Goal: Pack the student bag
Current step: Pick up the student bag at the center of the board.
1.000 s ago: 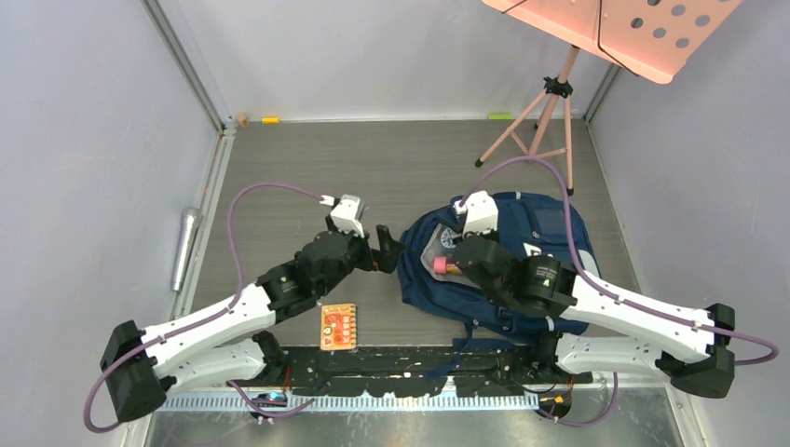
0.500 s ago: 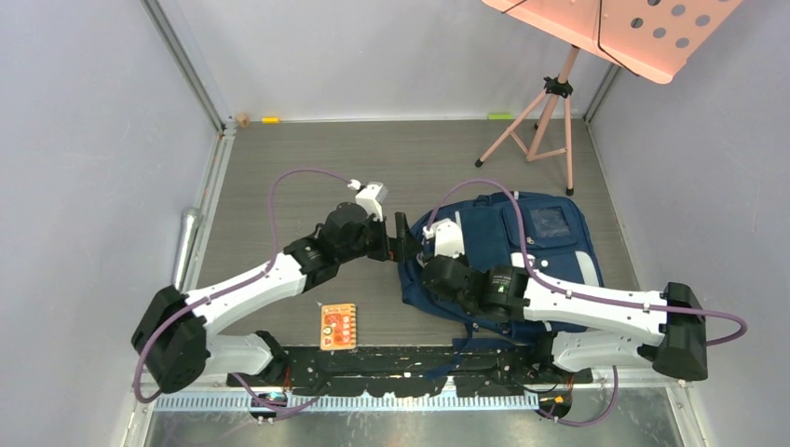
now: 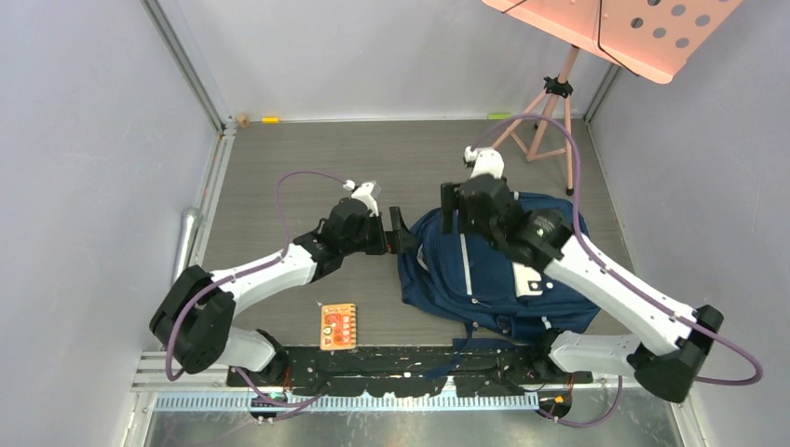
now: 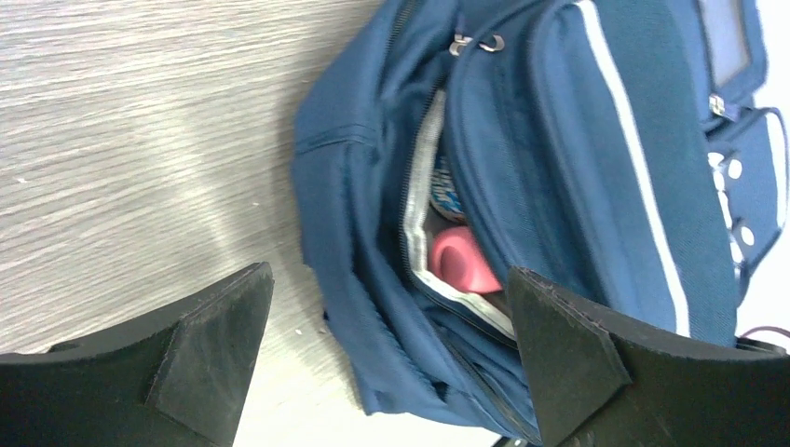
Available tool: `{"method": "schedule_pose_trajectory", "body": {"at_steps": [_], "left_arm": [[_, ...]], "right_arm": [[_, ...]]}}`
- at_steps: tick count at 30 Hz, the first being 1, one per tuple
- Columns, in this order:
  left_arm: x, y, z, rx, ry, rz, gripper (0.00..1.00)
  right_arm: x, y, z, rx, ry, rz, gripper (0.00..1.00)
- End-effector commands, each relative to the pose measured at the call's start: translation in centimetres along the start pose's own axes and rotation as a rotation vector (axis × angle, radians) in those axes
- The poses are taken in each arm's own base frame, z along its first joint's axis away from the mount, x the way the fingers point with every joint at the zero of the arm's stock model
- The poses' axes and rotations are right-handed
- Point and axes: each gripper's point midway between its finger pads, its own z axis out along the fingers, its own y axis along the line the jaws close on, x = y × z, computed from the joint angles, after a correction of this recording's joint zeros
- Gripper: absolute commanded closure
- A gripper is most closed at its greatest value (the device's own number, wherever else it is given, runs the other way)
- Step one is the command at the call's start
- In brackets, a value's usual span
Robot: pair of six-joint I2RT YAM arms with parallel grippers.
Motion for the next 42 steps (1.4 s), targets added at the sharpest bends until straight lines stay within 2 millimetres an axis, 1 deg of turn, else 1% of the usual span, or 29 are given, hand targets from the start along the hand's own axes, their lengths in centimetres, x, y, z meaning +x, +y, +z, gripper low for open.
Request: {"method": "schedule_pose_trajectory", "body": {"at_steps": [1,2,3,4,5,7,8,9,10,11,12,13,14,15,17,18,20,21,22,23,24,27,30,32,34,37,38,40,42], "left_arm": [[0.0,2.0,1.3,-0.037,-0.01,-0.033,0.0],[0.4,2.1,1.7,-0.034,0.003,-0.036,0.0],[0.7,2.3,2.1,-0.031,0.015,-0.038,0.0],[1.0,2.4,2.6,-0.028,0.026,-0.039,0.0],[1.2,2.6,3.0,-0.029,0.033,-0.04,0.0],[2.0,3.1,4.1,-0.034,0.06,-0.045,0.0],[2.2,3.0,4.6,-0.025,0.067,-0.047,0.0],[2.4,2.9,5.1,-0.011,0.074,-0.051,0.0],[2.7,2.6,5.6,0.015,0.082,-0.053,0.0],[3.0,2.3,6.1,0.048,0.091,-0.058,0.04],[3.0,1.3,6.6,0.108,0.091,-0.06,0.12],[3.2,0.9,6.9,0.142,0.1,-0.062,0.24],[3.4,0.6,7.2,0.167,0.108,-0.064,0.42],[3.5,0.4,7.3,0.184,0.112,-0.061,0.56],[3.0,0.2,6.8,0.191,0.094,-0.049,0.77],[2.5,0.1,6.3,0.192,0.08,-0.04,0.87],[1.3,0.0,4.9,0.179,0.051,-0.015,0.99],[0.3,-0.2,4.0,0.176,0.021,0.005,1.0],[-0.5,-0.3,2.9,0.162,0.007,0.022,1.0],[-1.3,-0.5,1.8,0.154,-0.01,0.045,1.0],[-2.4,-0.9,0.5,0.153,-0.034,0.076,1.0],[-5.2,-2.0,-3.5,0.141,-0.073,0.167,1.0],[-6.5,-2.6,-6.8,0.141,-0.048,0.262,1.0],[-6.6,-2.7,-8.3,0.133,-0.01,0.312,1.0],[-6.1,-2.8,-9.5,0.133,0.044,0.349,1.0],[-4.7,-2.7,-10.7,0.154,0.093,0.383,1.0],[-4.6,-2.9,-11.0,0.172,0.083,0.397,1.0],[-4.4,-3.0,-11.5,0.189,0.054,0.413,1.0],[-4.7,-3.4,-12.2,0.204,0.013,0.426,1.0]], "right_arm": [[-1.2,-1.0,3.7,-0.023,0.084,-0.037,0.2],[-0.9,-1.0,5.1,-0.017,0.117,-0.045,0.2],[-1.9,-1.2,5.7,-0.023,0.112,-0.043,0.2],[-1.3,-1.2,7.3,-0.012,0.151,-0.056,0.2],[-1.5,-1.2,8.7,-0.014,0.173,-0.072,0.21],[-1.4,-0.7,10.5,-0.023,0.207,-0.102,0.24],[-1.7,-0.4,10.9,-0.031,0.208,-0.104,0.25],[-0.7,0.0,11.8,-0.04,0.248,-0.113,0.26],[-0.5,0.3,12.2,-0.054,0.26,-0.114,0.27],[0.3,0.4,13.0,-0.052,0.288,-0.121,0.28],[0.7,0.4,13.2,-0.052,0.3,-0.122,0.29],[1.3,0.4,13.7,-0.049,0.316,-0.125,0.29],[1.7,0.3,13.9,-0.047,0.327,-0.129,0.29],[2.0,0.3,14.1,-0.045,0.339,-0.131,0.3],[2.5,0.2,14.0,-0.045,0.354,-0.135,0.31],[2.7,0.1,13.8,-0.046,0.363,-0.134,0.32],[3.0,0.3,13.3,-0.06,0.371,-0.127,0.36],[3.6,0.3,13.1,-0.068,0.385,-0.119,0.37],[3.6,0.4,12.8,-0.078,0.382,-0.113,0.39],[4.5,0.7,12.5,-0.09,0.402,-0.107,0.4],[4.6,0.9,12.2,-0.097,0.399,-0.102,0.43],[6.3,2.3,10.9,-0.122,0.412,-0.107,0.45],[6.9,3.9,9.7,-0.142,0.391,-0.103,0.46],[6.5,4.9,8.9,-0.163,0.363,-0.075,0.46],[5.3,5.5,8.0,-0.187,0.324,-0.037,0.44],[1.6,6.3,6.3,-0.231,0.24,-0.018,0.36],[0.1,6.8,5.7,-0.253,0.206,-0.023,0.34],[-1.9,7.3,4.8,-0.286,0.163,-0.039,0.3],[-3.5,7.5,4.5,-0.309,0.133,-0.053,0.26]]}}
